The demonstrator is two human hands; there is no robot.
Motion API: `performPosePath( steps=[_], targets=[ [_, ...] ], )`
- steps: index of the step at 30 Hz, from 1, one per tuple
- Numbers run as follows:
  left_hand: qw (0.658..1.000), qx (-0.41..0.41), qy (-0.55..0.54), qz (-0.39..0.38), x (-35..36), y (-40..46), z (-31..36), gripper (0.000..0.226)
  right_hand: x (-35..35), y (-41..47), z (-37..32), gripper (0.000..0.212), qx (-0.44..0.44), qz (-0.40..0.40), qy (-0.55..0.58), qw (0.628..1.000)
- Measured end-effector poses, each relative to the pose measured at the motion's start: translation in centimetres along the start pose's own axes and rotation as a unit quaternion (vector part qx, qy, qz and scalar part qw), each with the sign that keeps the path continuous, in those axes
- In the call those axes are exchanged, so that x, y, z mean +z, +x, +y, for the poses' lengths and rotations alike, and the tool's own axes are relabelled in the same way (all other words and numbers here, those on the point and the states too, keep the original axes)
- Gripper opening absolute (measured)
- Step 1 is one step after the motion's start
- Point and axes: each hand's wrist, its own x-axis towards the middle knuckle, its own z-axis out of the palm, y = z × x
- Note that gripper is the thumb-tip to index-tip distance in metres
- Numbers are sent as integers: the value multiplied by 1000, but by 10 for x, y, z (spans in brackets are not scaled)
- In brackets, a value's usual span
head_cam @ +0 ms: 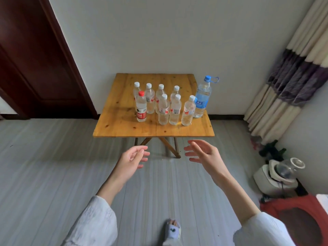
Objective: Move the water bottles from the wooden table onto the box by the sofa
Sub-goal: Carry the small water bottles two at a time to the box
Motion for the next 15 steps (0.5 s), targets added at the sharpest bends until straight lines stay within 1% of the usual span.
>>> performPosePath(
  steps=[7,10,12,15],
  targets=[
    [1000,-2,11,11,21,133,31,23,-26,146,-17,24,15,-7,-29,999],
    [999,-13,21,21,22,176,26,24,-26,190,-14,24,27,-16,-43,999],
    [999,-25,26,26,23,204,19,25,-24,218,-8,21,40,-17,-51,998],
    [999,-34,31,16,25,251,9,30,-20,260,3,21,56,-11,-69,996]
  ],
)
